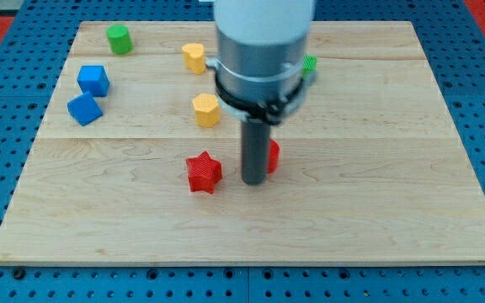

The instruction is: Push the red circle to the top center

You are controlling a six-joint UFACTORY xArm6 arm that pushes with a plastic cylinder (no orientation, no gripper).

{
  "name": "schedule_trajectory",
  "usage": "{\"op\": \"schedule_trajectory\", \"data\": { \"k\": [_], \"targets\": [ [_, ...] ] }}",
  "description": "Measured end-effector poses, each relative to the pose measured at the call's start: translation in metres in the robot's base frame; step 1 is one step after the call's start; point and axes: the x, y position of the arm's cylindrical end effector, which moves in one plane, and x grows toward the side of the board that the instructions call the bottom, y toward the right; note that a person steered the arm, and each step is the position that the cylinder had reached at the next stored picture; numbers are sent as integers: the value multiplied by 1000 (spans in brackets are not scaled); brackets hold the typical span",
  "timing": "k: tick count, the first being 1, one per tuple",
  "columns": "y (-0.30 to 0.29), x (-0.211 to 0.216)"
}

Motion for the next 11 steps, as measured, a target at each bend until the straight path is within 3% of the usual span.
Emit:
{"op": "schedule_trajectory", "data": {
  "k": [4, 6, 7, 10, 11],
  "targets": [
    [68, -35],
    [29, -120],
    [14, -100],
    [-23, -201],
    [-39, -201]
  ]
}}
